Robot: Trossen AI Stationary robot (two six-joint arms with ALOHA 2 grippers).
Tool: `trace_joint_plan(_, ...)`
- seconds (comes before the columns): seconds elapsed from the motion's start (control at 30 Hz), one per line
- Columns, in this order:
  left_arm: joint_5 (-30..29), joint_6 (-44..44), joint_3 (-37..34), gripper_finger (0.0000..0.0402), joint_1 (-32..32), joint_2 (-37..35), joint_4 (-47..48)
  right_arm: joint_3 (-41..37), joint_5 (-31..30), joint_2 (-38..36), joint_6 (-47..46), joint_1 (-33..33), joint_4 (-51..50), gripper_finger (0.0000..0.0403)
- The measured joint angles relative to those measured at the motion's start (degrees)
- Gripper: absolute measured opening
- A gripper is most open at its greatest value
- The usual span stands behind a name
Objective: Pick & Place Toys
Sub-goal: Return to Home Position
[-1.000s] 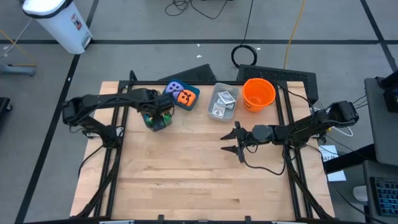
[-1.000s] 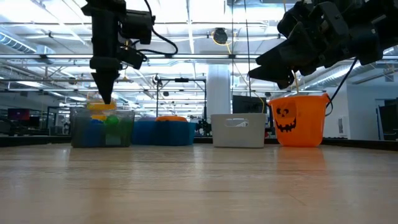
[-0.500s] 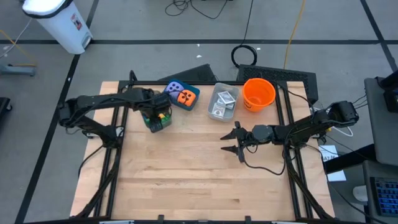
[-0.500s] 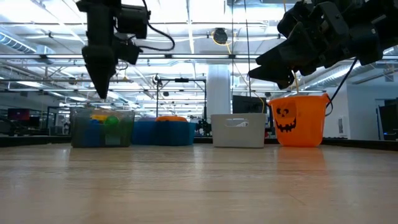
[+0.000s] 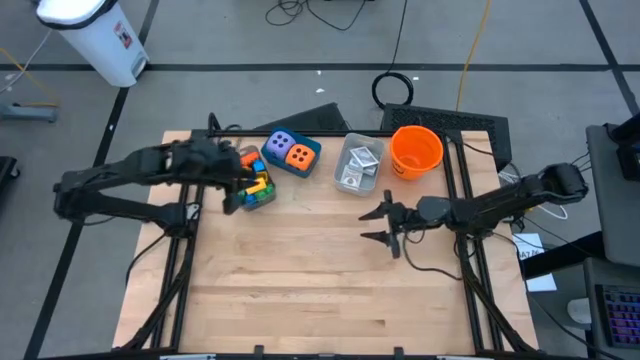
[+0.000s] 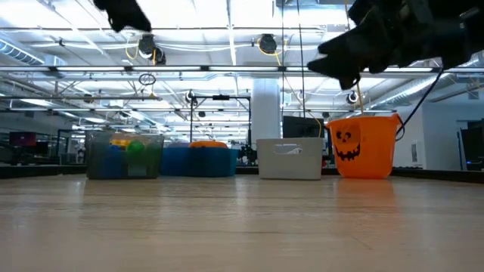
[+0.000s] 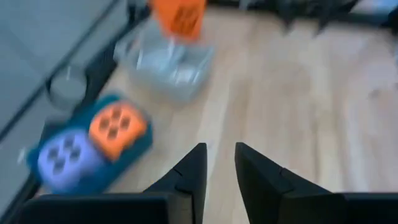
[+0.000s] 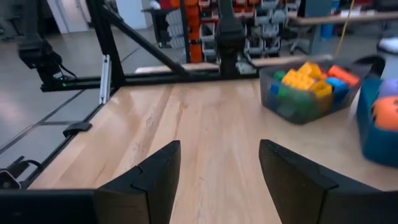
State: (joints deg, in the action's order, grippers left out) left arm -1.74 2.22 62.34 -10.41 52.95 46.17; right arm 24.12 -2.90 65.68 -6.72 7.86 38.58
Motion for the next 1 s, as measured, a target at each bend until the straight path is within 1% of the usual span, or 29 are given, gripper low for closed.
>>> trace_joint_plan(0.13,0.00,-1.87,-3.62,0.0077,4.44,-5.70,-7.79,-2.04,0.00,-8.32,1.82,-0.01,-3.56,0.0210)
trace_joint_plan(0.27,-0.18,-3.22,-12.69,0.0065,7.65,-11.97,-16.42,-5.98,-0.31,-18.99,1.86,-0.02,-5.20,0.0210)
trace_joint_plan(0.43,-0.27,-3.12,-24.39,0.0054,9.46,-19.50,-25.79,-10.53,-0.37,-32.29,1.86,0.00,-6.44,0.0210)
trace_joint_plan(0.6,-0.24,-3.20,-33.26,0.0053,10.68,-26.87,-33.67,-11.56,-0.44,-43.54,1.99,0.00,-17.14,0.0210)
trace_joint_plan(0.7,-0.22,-3.41,-37.47,0.0051,11.20,-31.27,-37.88,-11.56,-0.48,-48.68,2.11,-0.02,-22.72,0.0210)
trace_joint_plan(0.8,0.26,-3.44,-41.11,0.0049,11.52,-35.03,-40.63,-11.58,-0.48,-52.32,3.38,-0.01,-26.94,0.0210)
trace_joint_plan(1.0,0.26,-3.64,-47.16,0.0040,12.63,-40.53,-44.51,-11.86,-0.28,-55.85,5.41,0.00,-30.86,0.0210)
